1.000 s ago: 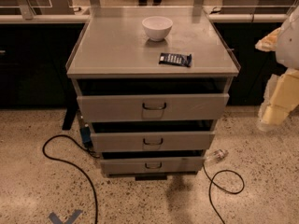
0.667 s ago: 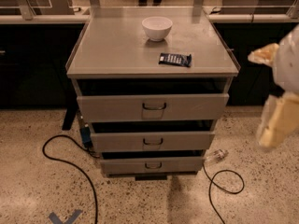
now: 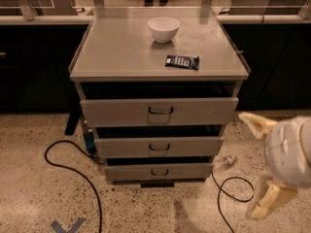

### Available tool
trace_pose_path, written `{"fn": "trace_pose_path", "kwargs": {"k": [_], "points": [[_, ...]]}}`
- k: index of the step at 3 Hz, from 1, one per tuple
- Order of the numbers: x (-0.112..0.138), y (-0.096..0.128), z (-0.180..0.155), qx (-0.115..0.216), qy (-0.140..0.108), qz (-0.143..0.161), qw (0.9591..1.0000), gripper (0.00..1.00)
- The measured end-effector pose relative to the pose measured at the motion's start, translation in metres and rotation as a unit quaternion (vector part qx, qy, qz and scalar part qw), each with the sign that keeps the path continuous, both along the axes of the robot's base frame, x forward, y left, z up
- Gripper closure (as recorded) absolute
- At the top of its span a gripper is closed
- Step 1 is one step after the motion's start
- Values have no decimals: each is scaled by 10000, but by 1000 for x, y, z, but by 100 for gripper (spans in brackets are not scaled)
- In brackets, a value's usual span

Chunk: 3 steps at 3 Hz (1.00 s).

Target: Open bottom drawer

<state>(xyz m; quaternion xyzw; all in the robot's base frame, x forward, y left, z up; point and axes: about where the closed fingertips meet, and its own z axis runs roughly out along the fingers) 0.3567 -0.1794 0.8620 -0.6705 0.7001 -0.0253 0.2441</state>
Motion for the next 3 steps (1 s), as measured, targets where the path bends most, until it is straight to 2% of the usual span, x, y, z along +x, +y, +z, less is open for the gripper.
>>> {"fn": "trace_pose_path", "kwargs": {"k": [1, 2, 3], "points": [[-4, 8, -101, -255, 285, 251, 9990, 0], [-19, -9, -142, -597, 427, 329, 9968, 0], [-5, -17, -149, -501, 457, 261, 9974, 0]]}}
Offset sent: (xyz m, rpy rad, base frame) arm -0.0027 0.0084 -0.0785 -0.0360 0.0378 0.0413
